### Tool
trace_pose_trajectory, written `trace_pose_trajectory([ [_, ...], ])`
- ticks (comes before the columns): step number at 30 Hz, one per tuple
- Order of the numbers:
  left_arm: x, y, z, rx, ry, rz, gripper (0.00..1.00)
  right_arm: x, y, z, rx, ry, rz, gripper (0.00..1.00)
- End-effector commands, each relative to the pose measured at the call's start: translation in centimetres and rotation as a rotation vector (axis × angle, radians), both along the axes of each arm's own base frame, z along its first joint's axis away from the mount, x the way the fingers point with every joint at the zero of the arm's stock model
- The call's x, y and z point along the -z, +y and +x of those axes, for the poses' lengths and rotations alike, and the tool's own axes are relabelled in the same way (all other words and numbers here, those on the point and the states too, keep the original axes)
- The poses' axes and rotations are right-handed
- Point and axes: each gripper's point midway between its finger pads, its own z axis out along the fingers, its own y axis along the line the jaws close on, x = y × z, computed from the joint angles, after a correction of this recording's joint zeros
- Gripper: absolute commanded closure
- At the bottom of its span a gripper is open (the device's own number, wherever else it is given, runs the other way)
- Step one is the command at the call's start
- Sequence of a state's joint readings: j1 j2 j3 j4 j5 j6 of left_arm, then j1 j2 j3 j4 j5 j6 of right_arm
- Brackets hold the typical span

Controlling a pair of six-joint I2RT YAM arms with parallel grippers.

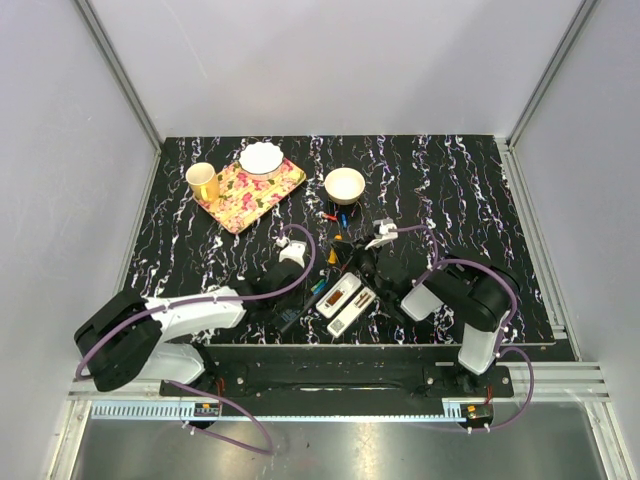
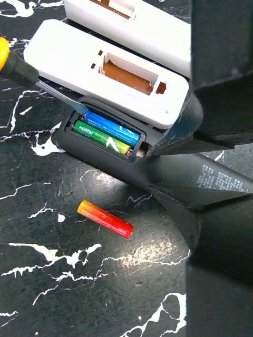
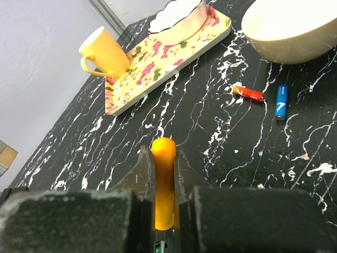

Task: Unload the batteries from the remote control

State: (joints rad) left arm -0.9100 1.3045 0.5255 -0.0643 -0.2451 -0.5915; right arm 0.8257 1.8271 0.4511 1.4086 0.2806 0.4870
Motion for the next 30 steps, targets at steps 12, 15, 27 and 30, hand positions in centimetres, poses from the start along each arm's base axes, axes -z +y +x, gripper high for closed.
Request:
trace_pose_trajectory([
  [12,3.6,1.3,-3.1,0.047,0.165,0.107,0.74,-1.6,0.3,-0.7,-0.09,0.04,0.201,1.0],
  [15,3.7,1.3,-3.1,0.049,0.166,0.111,0.75,-1.3,0.2,-0.5,-0.099,0.064,0.22,1.0],
  [27,3.8,1.3,-3.1,0.047,0.17,0.115,0.76,-0.5,-0.1,0.3,-0.148,0.174,0.328,1.0],
  [30,3.8,1.3,-3.0,0.047,0.177,0.125,0.77,-0.6,0.1,0.3,-0.158,0.171,0.328,1.0],
])
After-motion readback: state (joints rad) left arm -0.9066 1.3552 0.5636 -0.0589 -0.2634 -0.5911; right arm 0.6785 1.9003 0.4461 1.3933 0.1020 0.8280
